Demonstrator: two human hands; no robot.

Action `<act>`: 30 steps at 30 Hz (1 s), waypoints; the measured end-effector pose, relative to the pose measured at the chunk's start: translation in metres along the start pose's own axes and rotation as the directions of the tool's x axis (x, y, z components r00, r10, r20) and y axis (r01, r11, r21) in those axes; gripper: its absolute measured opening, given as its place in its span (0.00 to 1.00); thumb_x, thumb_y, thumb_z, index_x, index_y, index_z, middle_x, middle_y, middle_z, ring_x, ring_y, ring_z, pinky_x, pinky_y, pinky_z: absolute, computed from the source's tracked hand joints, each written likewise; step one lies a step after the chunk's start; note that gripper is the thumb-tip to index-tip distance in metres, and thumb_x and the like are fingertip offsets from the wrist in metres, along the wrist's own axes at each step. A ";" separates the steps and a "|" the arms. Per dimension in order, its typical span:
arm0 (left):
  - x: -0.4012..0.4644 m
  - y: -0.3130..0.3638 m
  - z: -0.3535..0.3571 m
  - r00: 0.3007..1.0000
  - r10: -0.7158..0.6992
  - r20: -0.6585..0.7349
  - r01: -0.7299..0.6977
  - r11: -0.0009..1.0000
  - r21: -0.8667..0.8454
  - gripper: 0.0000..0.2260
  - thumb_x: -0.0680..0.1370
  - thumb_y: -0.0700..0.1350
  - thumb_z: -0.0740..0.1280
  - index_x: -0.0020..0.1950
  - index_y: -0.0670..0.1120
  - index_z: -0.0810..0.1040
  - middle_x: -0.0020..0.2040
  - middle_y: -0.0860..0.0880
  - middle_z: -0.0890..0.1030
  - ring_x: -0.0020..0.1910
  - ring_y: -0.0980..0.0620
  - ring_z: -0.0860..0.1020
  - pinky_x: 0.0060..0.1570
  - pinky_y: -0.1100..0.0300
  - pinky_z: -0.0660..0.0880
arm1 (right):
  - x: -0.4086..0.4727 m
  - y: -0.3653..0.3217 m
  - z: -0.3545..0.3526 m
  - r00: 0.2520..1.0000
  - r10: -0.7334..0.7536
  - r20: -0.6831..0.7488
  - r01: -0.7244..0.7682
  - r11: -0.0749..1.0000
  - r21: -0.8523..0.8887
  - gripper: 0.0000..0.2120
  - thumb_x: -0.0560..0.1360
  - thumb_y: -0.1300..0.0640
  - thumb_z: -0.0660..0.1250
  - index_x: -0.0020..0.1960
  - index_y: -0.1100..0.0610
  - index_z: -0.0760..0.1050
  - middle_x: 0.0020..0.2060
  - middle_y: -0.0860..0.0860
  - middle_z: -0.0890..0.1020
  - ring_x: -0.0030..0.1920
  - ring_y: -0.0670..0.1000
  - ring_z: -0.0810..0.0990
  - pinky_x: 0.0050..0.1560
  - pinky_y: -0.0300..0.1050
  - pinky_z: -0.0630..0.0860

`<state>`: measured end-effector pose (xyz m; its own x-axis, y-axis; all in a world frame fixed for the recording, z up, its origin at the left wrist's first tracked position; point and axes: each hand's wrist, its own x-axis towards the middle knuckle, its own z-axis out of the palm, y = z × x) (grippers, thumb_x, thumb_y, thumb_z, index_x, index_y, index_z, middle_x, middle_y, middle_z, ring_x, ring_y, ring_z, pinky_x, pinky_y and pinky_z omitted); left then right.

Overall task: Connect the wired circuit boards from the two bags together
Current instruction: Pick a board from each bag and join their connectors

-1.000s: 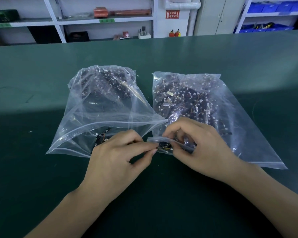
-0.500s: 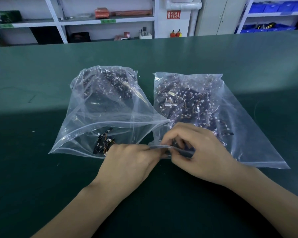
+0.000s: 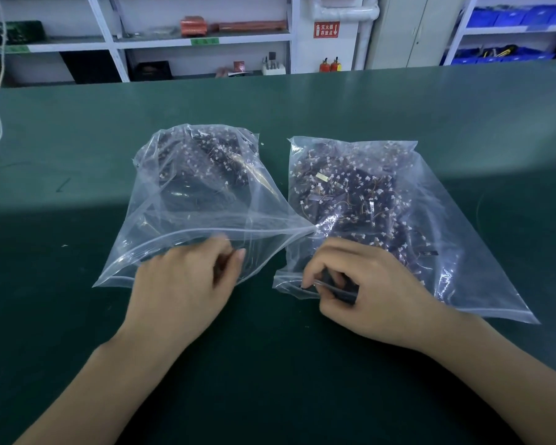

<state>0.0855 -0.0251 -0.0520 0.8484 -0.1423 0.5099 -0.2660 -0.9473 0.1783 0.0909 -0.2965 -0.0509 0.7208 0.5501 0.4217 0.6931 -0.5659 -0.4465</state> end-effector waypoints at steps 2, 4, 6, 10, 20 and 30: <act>0.004 -0.008 -0.002 0.996 -0.080 0.046 0.080 0.997 0.011 0.11 0.81 0.59 0.67 0.44 0.55 0.73 0.31 0.57 0.77 0.33 0.45 0.78 0.34 0.55 0.68 | 0.000 0.000 0.000 1.000 0.005 0.009 -0.005 1.000 -0.002 0.12 0.73 0.60 0.70 0.51 0.44 0.79 0.45 0.33 0.73 0.37 0.46 0.76 0.40 0.34 0.71; 0.006 -0.013 -0.004 0.996 -0.083 0.036 0.083 0.997 -0.006 0.07 0.81 0.57 0.68 0.49 0.54 0.77 0.34 0.59 0.75 0.35 0.48 0.75 0.35 0.55 0.68 | 0.000 0.000 -0.001 1.000 0.008 0.015 -0.008 1.000 0.000 0.12 0.73 0.60 0.70 0.51 0.44 0.79 0.45 0.33 0.73 0.37 0.45 0.75 0.40 0.34 0.71; 0.006 -0.015 -0.004 0.998 -0.054 0.027 0.053 0.998 0.043 0.05 0.81 0.51 0.70 0.51 0.51 0.78 0.37 0.57 0.71 0.38 0.50 0.70 0.35 0.56 0.65 | 0.000 0.000 -0.001 1.000 0.010 0.017 -0.009 1.000 -0.002 0.12 0.73 0.61 0.71 0.51 0.44 0.80 0.45 0.33 0.72 0.37 0.44 0.75 0.40 0.34 0.70; 0.006 -0.019 0.001 0.990 -0.111 0.089 0.101 0.989 0.104 0.04 0.82 0.47 0.69 0.53 0.47 0.79 0.39 0.53 0.73 0.39 0.47 0.71 0.37 0.54 0.67 | -0.001 -0.001 -0.001 1.000 0.021 0.016 -0.021 1.000 -0.009 0.11 0.74 0.59 0.71 0.51 0.43 0.79 0.45 0.34 0.73 0.37 0.45 0.76 0.40 0.34 0.70; 0.002 -0.009 0.004 0.999 0.022 0.039 -0.023 0.999 0.028 0.13 0.76 0.38 0.76 0.58 0.52 0.85 0.52 0.53 0.86 0.53 0.43 0.84 0.54 0.44 0.77 | -0.002 -0.001 0.001 1.000 0.016 -0.002 -0.016 0.999 -0.029 0.06 0.78 0.50 0.73 0.55 0.44 0.79 0.46 0.39 0.78 0.39 0.42 0.76 0.41 0.34 0.72; -0.003 0.017 0.008 0.949 0.252 -0.188 -0.298 0.909 -0.290 0.03 0.79 0.43 0.77 0.50 0.50 0.87 0.51 0.58 0.83 0.52 0.54 0.78 0.53 0.61 0.74 | 0.002 -0.004 0.003 0.984 0.145 -0.102 -0.123 0.973 0.194 0.03 0.82 0.53 0.72 0.53 0.51 0.83 0.38 0.37 0.78 0.37 0.49 0.79 0.40 0.32 0.70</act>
<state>0.0815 -0.0430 -0.0570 0.6525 -0.3195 0.6872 -0.6278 -0.7358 0.2540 0.0896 -0.2912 -0.0507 0.8104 0.3967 0.4311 0.5846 -0.4996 -0.6392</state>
